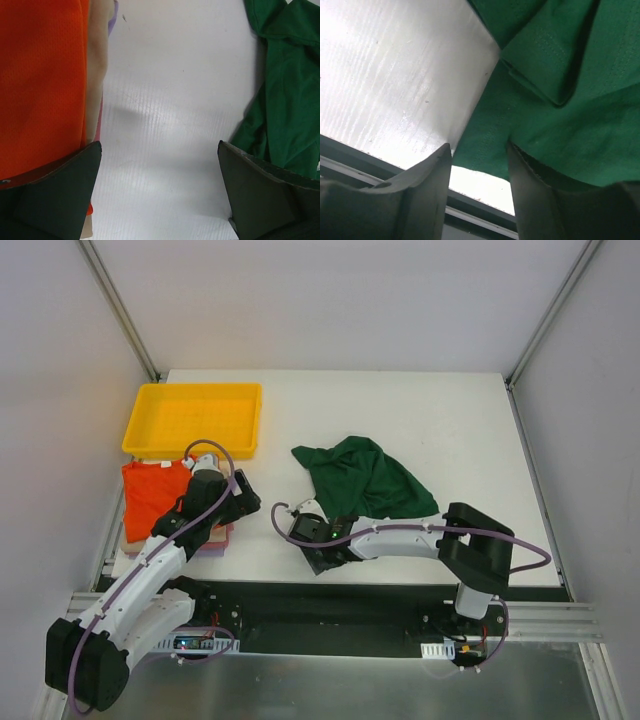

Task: Fold and stack the t-shirts
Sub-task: Flatten out the tshirt

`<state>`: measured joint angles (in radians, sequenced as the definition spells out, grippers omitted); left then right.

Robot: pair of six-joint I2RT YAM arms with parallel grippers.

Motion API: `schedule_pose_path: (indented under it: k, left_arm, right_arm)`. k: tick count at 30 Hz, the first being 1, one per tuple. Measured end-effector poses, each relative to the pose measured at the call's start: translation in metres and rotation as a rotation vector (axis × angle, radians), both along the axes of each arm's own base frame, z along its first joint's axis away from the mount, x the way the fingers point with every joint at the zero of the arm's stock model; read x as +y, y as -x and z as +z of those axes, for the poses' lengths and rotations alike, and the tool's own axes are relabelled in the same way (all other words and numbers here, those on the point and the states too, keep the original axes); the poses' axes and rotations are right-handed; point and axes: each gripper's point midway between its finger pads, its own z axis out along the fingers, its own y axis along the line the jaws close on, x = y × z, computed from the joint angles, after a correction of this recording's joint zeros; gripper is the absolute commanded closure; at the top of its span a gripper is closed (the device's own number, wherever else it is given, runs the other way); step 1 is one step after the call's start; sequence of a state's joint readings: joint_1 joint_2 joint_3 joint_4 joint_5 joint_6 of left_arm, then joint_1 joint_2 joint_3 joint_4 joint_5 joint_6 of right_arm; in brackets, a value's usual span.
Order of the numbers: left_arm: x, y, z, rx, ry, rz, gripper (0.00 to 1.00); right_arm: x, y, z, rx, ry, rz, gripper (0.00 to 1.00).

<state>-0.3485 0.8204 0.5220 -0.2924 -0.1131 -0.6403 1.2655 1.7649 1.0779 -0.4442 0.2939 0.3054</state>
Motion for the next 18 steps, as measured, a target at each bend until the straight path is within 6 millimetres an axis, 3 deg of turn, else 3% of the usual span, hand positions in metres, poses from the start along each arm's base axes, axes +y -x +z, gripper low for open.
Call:
schedule_pose_path:
  k: [3, 8, 10, 18]
  left_arm:
    - [0.001, 0.0, -0.001, 0.002, 0.0, 0.004, 0.01]
    - [0.001, 0.0, -0.002, 0.004, 0.0, 0.003, 0.01]
    - [0.001, 0.001, -0.002, 0.004, 0.0, 0.003, 0.01]
    - [-0.003, 0.002, -0.001, 0.009, 0.014, -0.015, 0.01]
  right_arm:
    - [0.001, 0.001, -0.001, 0.007, -0.008, -0.021, 0.66]
    - [-0.003, -0.001, -0.001, 0.004, -0.006, -0.055, 0.77]
    - [-0.007, -0.003, -0.002, -0.001, -0.006, -0.07, 0.99]
    - [-0.046, -0.015, 0.0, -0.049, 0.015, -0.154, 1.0]
